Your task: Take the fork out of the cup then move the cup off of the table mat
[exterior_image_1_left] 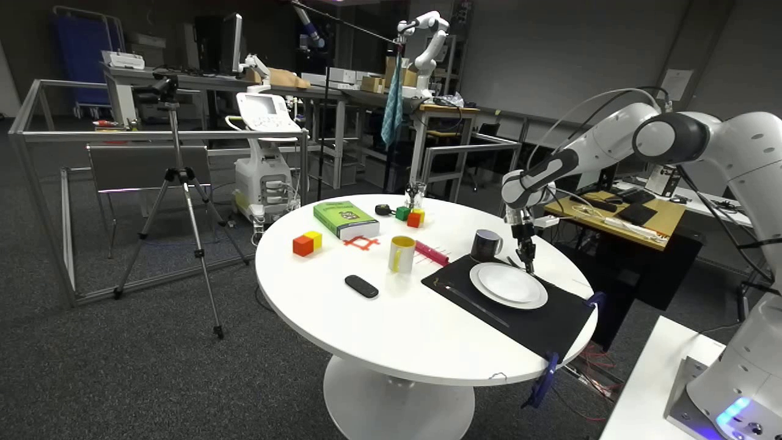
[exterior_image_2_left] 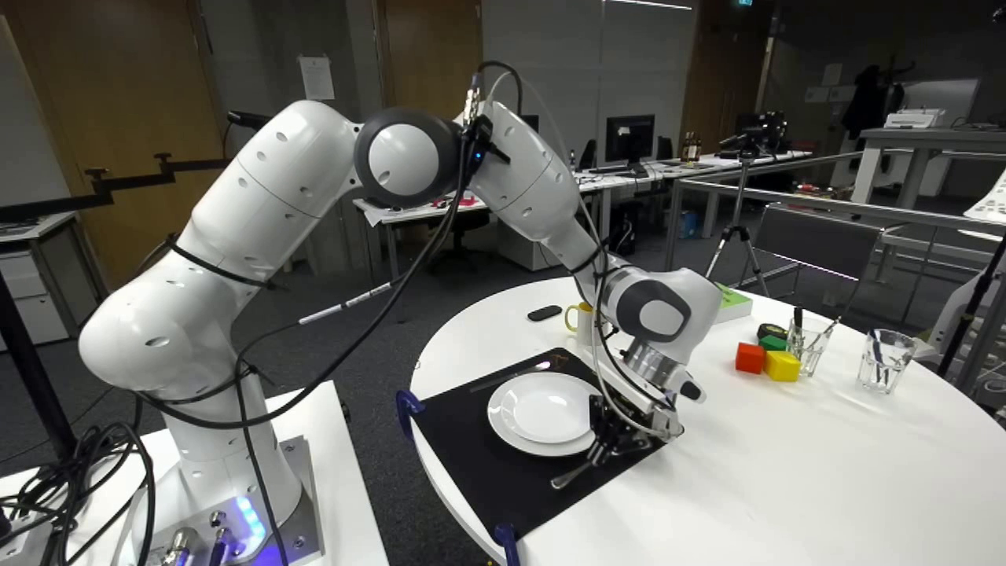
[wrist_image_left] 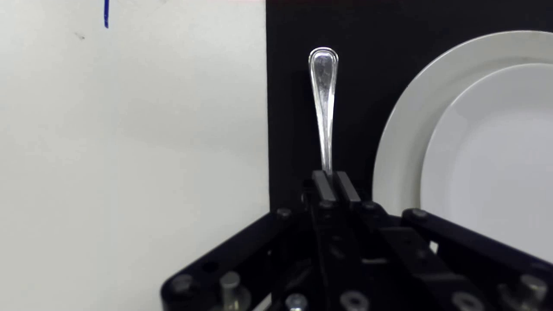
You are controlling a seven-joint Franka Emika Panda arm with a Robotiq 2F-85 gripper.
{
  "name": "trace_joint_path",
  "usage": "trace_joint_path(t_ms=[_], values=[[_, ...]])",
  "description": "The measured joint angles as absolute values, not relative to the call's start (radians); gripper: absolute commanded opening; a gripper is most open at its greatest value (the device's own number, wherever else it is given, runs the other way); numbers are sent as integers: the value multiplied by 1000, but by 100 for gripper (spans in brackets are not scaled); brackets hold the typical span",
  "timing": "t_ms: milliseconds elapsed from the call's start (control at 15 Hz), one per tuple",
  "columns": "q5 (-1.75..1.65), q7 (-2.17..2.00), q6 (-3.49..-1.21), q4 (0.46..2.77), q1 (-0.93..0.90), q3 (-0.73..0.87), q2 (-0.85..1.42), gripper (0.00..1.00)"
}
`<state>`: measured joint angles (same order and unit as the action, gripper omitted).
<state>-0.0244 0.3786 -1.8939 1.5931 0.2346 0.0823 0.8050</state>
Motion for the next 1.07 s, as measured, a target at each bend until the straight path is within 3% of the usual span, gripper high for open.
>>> trace_joint_path(t_ms=[867, 933, 1067], values=[[-33, 379, -1887, 1553, 235, 82, 851, 1], [-33, 379, -1886, 1552, 235, 82, 851, 31], [-33, 379, -1886, 1550, 235, 82, 852, 38]])
